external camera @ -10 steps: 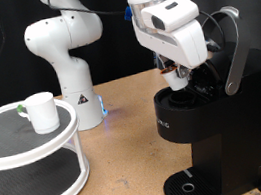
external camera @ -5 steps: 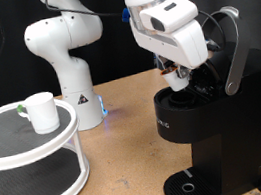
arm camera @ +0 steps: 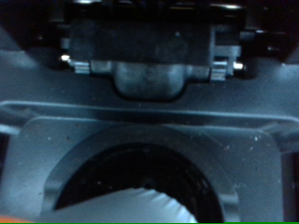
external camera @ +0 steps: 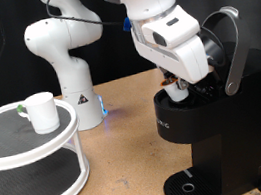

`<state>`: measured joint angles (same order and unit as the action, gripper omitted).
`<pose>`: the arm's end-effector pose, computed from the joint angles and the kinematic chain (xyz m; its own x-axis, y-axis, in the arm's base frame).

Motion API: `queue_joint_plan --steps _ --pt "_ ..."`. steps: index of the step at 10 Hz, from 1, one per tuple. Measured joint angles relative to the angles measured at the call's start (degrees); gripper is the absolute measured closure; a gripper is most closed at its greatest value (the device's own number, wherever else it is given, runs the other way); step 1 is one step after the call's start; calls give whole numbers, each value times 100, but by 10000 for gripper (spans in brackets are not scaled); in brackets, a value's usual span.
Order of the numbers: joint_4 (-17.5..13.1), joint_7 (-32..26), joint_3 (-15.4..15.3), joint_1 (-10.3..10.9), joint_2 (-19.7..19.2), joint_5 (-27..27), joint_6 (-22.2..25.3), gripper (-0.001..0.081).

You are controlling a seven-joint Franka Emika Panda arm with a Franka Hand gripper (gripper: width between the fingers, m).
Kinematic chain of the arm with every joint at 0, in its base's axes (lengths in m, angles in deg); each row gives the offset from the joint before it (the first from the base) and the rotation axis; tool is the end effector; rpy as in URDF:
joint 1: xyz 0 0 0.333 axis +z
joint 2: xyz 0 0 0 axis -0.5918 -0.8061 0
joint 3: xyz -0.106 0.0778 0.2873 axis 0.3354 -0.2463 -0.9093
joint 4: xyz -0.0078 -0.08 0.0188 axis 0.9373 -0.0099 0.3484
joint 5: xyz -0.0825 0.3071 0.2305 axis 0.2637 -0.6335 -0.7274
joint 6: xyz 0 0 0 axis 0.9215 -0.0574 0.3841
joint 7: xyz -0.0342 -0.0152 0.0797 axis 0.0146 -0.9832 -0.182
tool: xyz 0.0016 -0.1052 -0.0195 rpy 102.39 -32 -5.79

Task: Make a cup of coffee with the keurig machine

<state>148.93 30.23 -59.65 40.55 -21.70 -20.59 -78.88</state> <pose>0.5187 0.0790 0.4184 0.6649 0.7289 0.1629 0.7460 -0.6372 -0.1936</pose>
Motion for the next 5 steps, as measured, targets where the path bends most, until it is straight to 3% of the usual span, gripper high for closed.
queue_joint_plan --steps 5 --pt "19 -37 -38 9 -57 36 -28 468"
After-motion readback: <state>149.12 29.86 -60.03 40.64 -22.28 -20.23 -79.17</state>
